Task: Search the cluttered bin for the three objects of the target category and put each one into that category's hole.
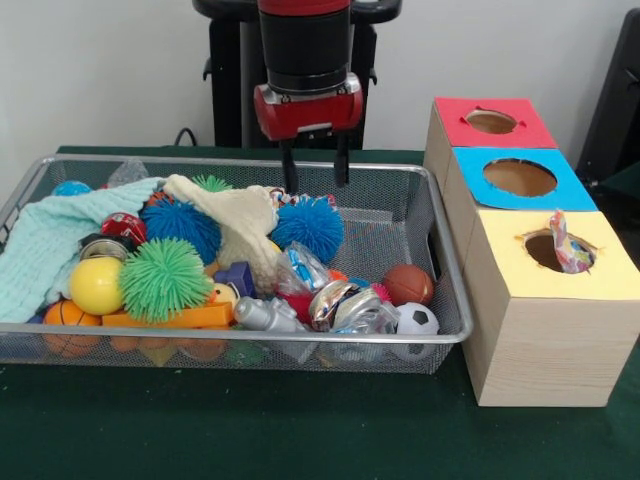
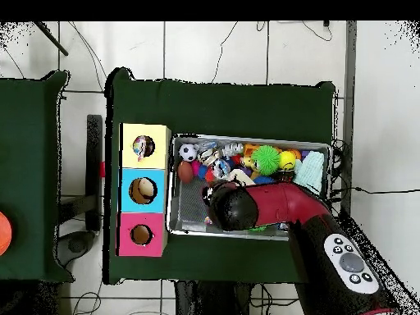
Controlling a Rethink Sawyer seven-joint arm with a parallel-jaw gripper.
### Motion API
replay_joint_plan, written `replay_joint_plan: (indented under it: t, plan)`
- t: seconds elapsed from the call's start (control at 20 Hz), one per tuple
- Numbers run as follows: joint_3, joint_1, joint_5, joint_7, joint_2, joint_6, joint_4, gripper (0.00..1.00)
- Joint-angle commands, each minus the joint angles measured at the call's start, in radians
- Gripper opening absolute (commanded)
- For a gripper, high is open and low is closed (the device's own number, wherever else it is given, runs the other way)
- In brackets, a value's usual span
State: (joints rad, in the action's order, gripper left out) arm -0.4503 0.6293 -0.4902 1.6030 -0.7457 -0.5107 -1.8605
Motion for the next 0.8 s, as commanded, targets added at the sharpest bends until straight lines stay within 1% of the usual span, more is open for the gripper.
replay_joint_plan:
  t: [0.05,0.15,0.3,0.55,0.8]
  plan:
    - [0.072,0.010,0.016,0.164,-0.013,0.064,-0.091,1.00]
    - [0.109,-0.014,-0.011,0.176,0.010,0.080,-0.073,1.00]
    - [0.196,-0.073,-0.038,0.237,0.031,0.111,-0.056,1.00]
    - [0.264,-0.102,-0.033,0.250,0.078,0.185,-0.059,1.00]
    - [0.308,-0.108,-0.022,0.220,0.143,0.249,-0.045,1.00]
